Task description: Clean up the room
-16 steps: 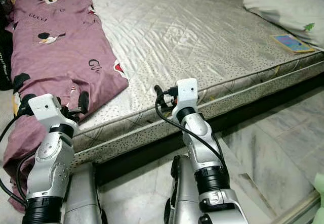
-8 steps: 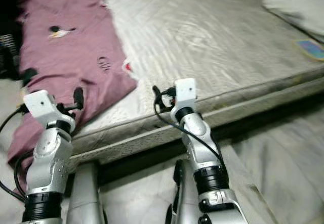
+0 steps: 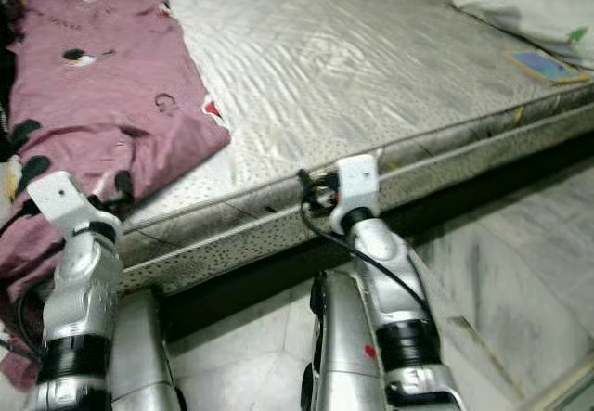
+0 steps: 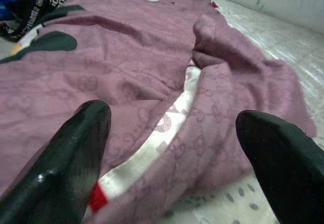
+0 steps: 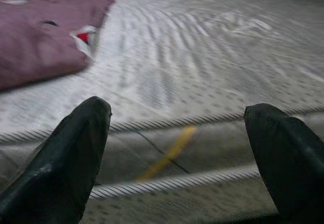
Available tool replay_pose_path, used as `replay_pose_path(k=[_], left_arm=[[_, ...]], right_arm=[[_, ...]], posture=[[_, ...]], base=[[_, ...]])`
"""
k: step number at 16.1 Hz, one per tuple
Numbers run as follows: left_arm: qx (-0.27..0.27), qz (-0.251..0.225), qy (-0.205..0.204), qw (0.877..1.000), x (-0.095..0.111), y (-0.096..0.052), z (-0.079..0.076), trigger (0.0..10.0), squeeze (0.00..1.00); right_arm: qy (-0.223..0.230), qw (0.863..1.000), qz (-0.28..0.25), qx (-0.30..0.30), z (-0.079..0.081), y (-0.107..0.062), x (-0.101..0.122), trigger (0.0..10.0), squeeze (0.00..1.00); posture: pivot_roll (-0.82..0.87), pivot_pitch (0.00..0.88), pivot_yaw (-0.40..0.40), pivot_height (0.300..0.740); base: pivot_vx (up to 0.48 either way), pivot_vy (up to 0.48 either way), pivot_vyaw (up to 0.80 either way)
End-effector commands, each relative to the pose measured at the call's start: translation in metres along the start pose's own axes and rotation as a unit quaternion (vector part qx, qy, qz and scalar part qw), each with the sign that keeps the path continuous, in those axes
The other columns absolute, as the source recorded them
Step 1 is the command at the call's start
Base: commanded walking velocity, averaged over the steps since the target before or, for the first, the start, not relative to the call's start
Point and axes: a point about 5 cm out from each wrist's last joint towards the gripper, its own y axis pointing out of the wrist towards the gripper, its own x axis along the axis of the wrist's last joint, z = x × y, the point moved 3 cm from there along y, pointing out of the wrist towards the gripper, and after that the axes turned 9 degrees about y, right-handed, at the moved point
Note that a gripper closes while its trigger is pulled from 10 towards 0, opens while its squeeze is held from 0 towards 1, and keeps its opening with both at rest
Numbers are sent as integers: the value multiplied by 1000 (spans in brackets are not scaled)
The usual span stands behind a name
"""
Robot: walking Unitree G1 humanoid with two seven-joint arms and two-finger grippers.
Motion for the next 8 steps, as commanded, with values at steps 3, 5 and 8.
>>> replay_pose_path(k=[3,5,8], left_arm=[[18,11,-9,1000,-1,20,3,10000,0],[2,19,-16,1000,0,30,-7,10000,0],[-76,34,28,996,-3,36,-43,10000,0]], right_arm=[[-21,999,6,-32,-25,-15,5,10000,0],[-31,999,13,-41,-34,-25,6,10000,0],[-37,998,19,-46,-38,-30,8,10000,0]], posture=[[-211,35,-55,426],[-242,49,-59,426],[-255,53,-64,426]], base=[[0,0,0],[0,0,0],[0,0,0]])
